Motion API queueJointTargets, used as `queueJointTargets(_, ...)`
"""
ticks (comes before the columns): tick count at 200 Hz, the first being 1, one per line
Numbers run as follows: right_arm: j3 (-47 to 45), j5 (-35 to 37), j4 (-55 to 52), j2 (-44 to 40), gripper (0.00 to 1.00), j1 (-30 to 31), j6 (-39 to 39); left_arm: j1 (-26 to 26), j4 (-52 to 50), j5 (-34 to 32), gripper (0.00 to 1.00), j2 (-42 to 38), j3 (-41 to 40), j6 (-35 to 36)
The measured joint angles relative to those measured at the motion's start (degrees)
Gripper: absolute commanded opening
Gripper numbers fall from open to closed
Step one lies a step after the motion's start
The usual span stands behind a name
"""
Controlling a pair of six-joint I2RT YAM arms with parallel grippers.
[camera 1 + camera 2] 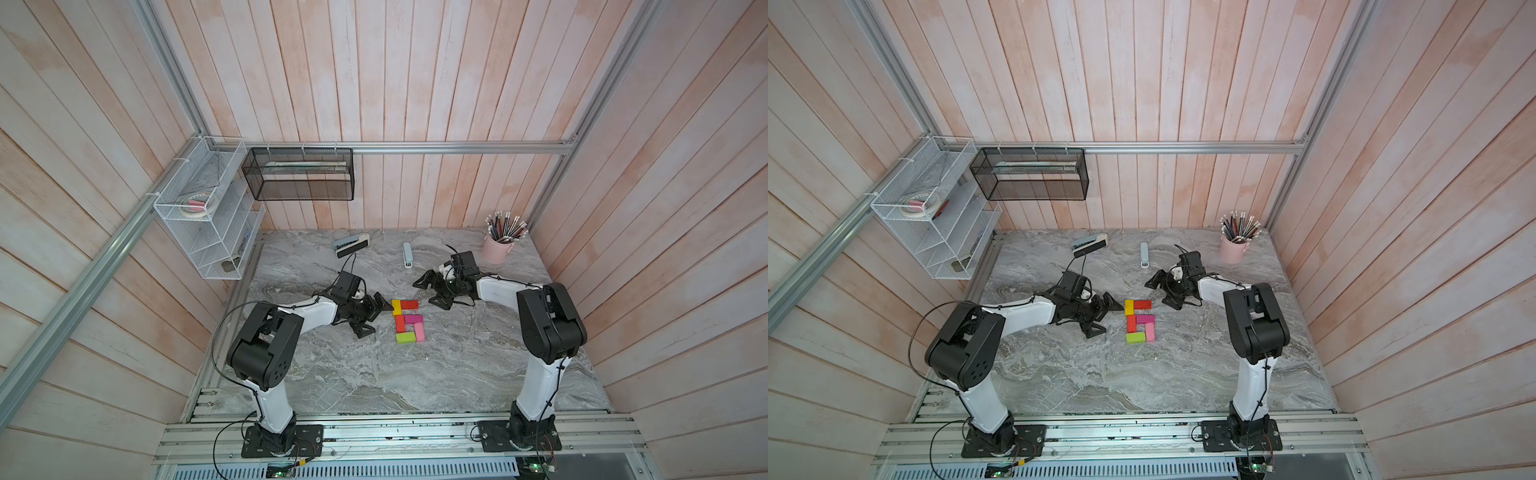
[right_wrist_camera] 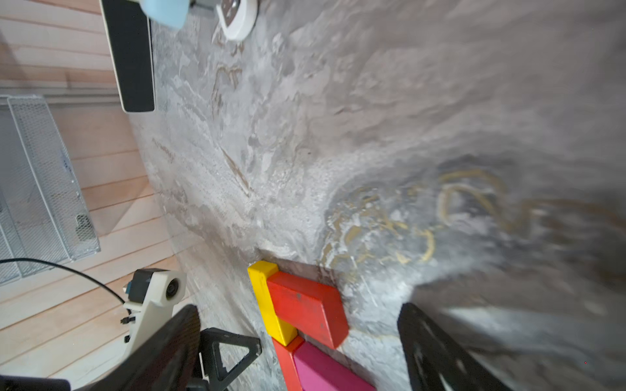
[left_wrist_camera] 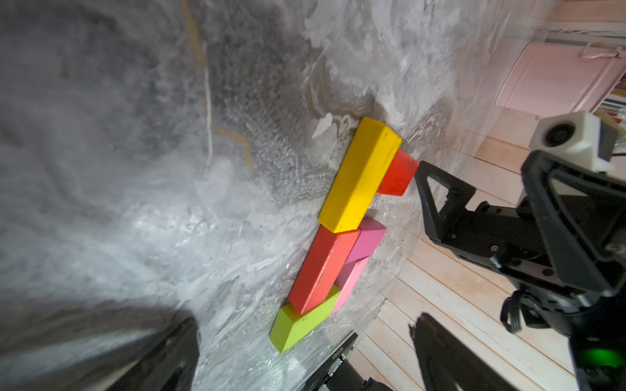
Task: Assemble the number 6 with building blocks
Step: Adjust the building block at the center of the board.
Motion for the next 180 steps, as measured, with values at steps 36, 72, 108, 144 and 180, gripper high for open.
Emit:
queueJointTargets(36, -2.51, 1.6, -0.17, -2.54, 0.94, -0.83, -0.04, 1.29, -2.12, -0.04, 1.0, 3.58, 5.35, 2.25)
queueJointTargets(72, -4.48, 0.94, -0.39, -2.99, 0.94, -0.79, -0.22, 2.69, -3.13, 0.15, 1.0, 6.69, 9.46, 3.76)
queueJointTargets(108, -5.97, 0.26, -1.18, -5.42, 0.94, -0.79, -1.2, 3.13, -3.37, 0.66, 1.0, 9.09, 12.59, 4.72)
queueJointTargets(144, -6.88, -0.15, -0.94, -6.01, 0.94, -0.79, -1.33, 2.6, -3.37, 1.49, 1.0, 10.8, 14.71, 5.49)
queueJointTargets(180, -7.82, -0.17, -0.94, -6.01, 0.94, -0.79, -1.33, 1.49, -3.08, 1.88, 1.0, 12.26, 16.39, 5.53)
